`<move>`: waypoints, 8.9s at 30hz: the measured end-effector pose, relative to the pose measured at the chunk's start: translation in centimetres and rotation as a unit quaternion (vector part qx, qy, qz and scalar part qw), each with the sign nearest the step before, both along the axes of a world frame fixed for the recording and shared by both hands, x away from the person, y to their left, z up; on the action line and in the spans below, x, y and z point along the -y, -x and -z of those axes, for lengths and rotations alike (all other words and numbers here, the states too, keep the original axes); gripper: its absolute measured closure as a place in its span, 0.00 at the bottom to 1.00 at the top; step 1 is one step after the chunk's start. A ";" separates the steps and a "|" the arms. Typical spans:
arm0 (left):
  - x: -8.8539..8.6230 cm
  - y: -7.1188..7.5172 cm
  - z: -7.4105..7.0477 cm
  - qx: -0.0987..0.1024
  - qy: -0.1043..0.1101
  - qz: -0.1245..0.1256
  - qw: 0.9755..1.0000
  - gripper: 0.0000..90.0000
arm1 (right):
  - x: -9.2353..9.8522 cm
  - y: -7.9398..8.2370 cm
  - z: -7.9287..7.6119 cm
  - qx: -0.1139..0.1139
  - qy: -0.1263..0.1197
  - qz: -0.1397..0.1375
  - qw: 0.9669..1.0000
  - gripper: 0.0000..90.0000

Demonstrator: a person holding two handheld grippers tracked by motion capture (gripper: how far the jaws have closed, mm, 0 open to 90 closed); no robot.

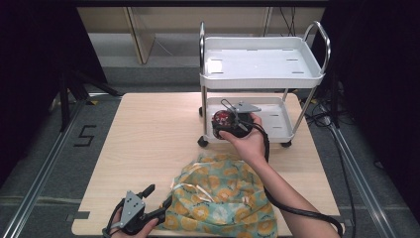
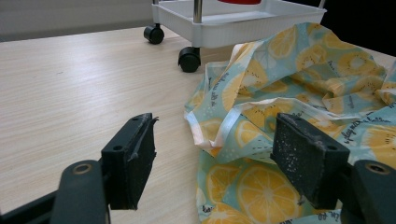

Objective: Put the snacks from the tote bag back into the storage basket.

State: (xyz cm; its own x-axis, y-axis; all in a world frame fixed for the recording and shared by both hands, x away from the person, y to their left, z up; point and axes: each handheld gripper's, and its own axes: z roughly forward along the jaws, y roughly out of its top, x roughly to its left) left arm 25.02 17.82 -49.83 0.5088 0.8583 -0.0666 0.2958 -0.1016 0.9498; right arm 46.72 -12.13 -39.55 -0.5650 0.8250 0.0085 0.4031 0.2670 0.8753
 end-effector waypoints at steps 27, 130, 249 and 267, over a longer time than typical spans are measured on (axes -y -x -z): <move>0.0 -0.1 0.0 0.003 0.000 0.003 1.000 0.33 | -0.2 -0.8 0.1 0.002 0.006 0.003 1.000 0.30; -0.2 0.0 -0.2 0.008 0.009 -0.005 1.000 0.33 | -1.2 -4.4 1.8 -0.001 0.028 0.025 0.999 0.30; -0.1 0.0 -0.2 0.008 0.001 0.001 1.000 0.33 | -0.1 -2.8 3.7 -0.043 0.044 0.010 0.998 0.19; 0.0 0.0 -0.2 0.012 -0.002 0.005 1.000 0.33 | 2.3 0.0 2.7 -0.044 0.023 0.001 0.999 0.19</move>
State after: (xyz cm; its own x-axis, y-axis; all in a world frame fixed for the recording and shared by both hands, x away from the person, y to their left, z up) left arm 25.02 17.82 -49.62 0.5184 0.8536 -0.0513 0.2722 -0.1079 0.9562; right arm 46.72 -14.42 -42.21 -0.5616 0.8272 0.0203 0.4782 0.3044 0.8238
